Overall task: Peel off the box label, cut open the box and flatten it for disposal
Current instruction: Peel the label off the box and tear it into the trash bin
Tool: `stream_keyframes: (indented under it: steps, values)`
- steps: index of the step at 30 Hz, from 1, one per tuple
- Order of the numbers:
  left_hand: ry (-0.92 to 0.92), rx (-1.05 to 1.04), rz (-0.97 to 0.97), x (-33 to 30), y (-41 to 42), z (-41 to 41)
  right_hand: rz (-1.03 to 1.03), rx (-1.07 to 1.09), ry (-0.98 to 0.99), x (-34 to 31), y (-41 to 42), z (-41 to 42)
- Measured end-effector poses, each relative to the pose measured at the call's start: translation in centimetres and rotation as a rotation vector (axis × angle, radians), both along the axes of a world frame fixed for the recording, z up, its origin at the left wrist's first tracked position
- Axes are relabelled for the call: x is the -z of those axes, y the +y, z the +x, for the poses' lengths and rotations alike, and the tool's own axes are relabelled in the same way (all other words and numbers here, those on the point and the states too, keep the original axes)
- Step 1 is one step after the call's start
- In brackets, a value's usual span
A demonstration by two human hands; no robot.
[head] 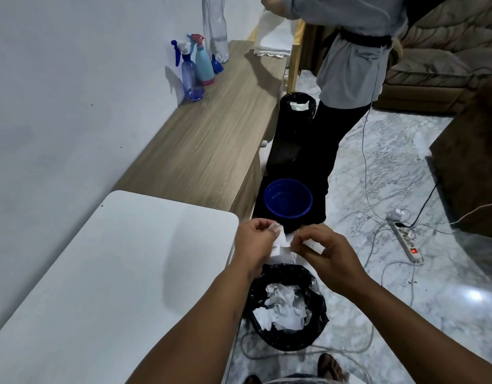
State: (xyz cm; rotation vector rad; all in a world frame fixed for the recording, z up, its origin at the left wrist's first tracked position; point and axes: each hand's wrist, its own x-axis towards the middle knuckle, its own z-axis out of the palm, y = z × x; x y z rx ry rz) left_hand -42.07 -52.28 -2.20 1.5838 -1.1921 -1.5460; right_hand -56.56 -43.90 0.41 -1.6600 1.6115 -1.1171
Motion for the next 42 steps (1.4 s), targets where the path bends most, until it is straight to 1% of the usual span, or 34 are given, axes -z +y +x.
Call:
stream_keyframes:
  steps: [1, 3, 5, 7, 10, 12, 14, 18, 22, 24, 26, 27, 28, 30, 31, 32, 33, 35, 37, 42]
  values:
    - [-0.029, -0.051, -0.015, 0.2, -0.2, 0.1, 0.019, 0.007, -0.094, -0.4, 0.3, -0.1]
    - [-0.064, -0.147, -0.036, 0.5, -0.6, 0.6, 0.048, 0.035, -0.361, -1.6, 0.8, -0.2]
    - [-0.034, -0.184, -0.027, 0.7, -0.7, 1.1, 0.065, 0.091, -0.602, -2.4, 0.6, -0.3]
    - [0.048, -0.147, 0.011, 0.4, -0.4, 1.0, 0.126, 0.146, -0.702, -2.4, -0.1, -0.3]
    - [0.263, -0.068, 0.112, -0.9, 0.6, -0.1, 0.225, 0.201, -0.748, -1.6, -1.1, 0.4]
    - [0.388, -0.027, 0.18, -1.8, 0.9, -0.5, 0.235, 0.255, -0.721, -0.6, -1.5, 0.5]
    - [0.459, 0.022, 0.204, -2.2, 1.2, -0.4, 0.236, 0.297, -0.672, 0.1, -1.6, 0.3]
    - [0.386, 0.041, 0.118, -1.7, 1.9, 0.2, 0.266, 0.315, -0.528, 0.6, -1.4, 0.3]
    - [0.376, 0.046, 0.102, -1.5, 2.2, 0.4, 0.259, 0.371, -0.301, 1.1, -1.0, 0.9]
    - [0.355, 0.041, 0.089, -1.4, 2.2, 0.3, 0.245, 0.365, -0.189, 1.2, -0.9, 1.3]
    - [0.306, 0.039, 0.059, -1.3, 2.1, 0.4, 0.27, 0.35, -0.168, 1.5, -0.8, 1.5]
    - [0.282, 0.031, 0.051, -1.2, 2.1, 0.4, 0.284, 0.38, -0.139, 1.5, -0.7, 1.4]
    - [0.264, 0.018, 0.051, -1.1, 2.1, 0.6, 0.261, 0.419, -0.072, 1.5, -0.5, 1.2]
    - [0.244, -0.002, 0.054, -0.9, 2.2, 0.9, 0.087, 0.44, 0.131, 1.0, -0.1, 0.7]
    - [0.243, -0.008, 0.055, -0.9, 2.3, 0.9, -0.004, 0.395, 0.221, 0.8, 0.1, 0.5]
    - [0.248, -0.008, 0.058, -0.9, 2.4, 0.9, -0.042, 0.329, 0.277, 0.6, 0.2, 0.6]
    - [0.261, -0.003, 0.063, -1.0, 2.5, 0.9, -0.025, 0.26, 0.303, 0.5, 0.2, 0.7]
    - [0.308, 0.014, 0.081, -1.0, 2.8, 0.6, 0.08, 0.189, 0.305, 0.8, 0.3, 1.1]
    - [0.351, 0.023, 0.092, -1.2, 2.9, 0.5, 0.163, 0.209, 0.227, 1.1, 0.3, 1.4]
    - [0.479, 0.002, 0.165, -1.3, 3.0, 1.0, 0.292, 0.263, -0.163, 1.2, 0.6, 1.6]
